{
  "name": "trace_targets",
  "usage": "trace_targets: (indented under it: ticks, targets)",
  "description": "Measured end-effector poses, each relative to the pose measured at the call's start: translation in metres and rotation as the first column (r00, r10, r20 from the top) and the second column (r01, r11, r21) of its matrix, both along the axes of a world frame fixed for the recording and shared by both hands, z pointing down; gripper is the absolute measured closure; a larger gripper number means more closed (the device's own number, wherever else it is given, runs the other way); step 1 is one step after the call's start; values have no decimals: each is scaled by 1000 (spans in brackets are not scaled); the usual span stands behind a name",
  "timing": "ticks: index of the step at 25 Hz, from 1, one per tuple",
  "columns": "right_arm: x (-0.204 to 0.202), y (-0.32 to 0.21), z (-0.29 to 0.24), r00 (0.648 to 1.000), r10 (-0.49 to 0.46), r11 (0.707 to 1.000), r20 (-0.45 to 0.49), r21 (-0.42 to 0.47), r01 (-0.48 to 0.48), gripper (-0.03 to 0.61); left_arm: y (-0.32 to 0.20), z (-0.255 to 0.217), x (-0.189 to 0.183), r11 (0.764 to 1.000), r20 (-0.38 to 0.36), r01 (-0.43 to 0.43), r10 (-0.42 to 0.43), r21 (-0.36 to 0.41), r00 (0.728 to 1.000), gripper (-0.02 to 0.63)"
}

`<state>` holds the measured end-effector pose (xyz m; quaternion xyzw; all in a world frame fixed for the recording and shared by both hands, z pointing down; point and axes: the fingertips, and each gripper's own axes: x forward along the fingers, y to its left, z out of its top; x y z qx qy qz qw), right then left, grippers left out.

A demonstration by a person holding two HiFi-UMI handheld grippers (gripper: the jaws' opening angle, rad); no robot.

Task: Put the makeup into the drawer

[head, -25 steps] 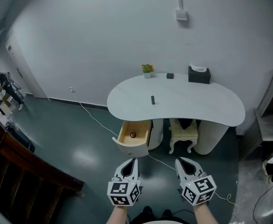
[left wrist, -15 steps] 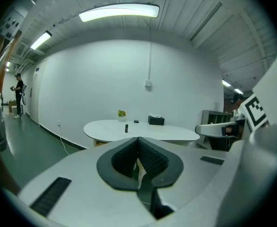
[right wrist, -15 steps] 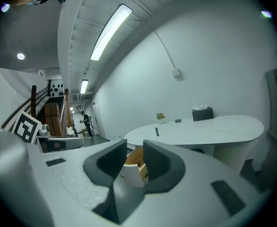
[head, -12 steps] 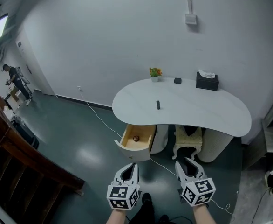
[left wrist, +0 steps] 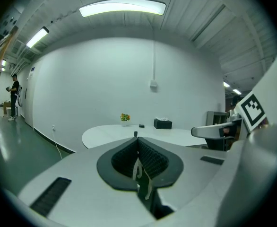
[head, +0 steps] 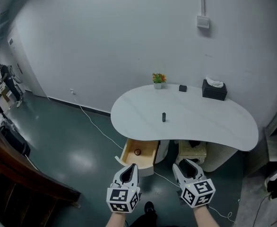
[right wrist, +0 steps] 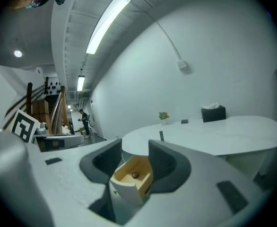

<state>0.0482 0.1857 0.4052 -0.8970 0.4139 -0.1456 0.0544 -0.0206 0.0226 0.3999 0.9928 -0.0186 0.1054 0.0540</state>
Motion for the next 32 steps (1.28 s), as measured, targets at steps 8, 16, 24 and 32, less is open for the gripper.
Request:
trace_targets:
  ticks: [8,16,24,32]
  targets:
    - [42,-51,-4,998,55,998,-38,-18,-56,420,-63,-4,43,1000,-25,-17,17,-18,1000,611]
    - [75,-72,8,997,76,994,-16,-73,-77,419,-95,2,70,998,-23,7,-9,-60,1000,611]
    - [113,-86,22,997,74,994,-1,-77,-74,419,-105,14,95,998,1,30,-30,-64,1000,611]
    - [158,-93,33,998,57,994,14,-91,-56,419,-110,18,129,997,20,57,-56,-50,998,611]
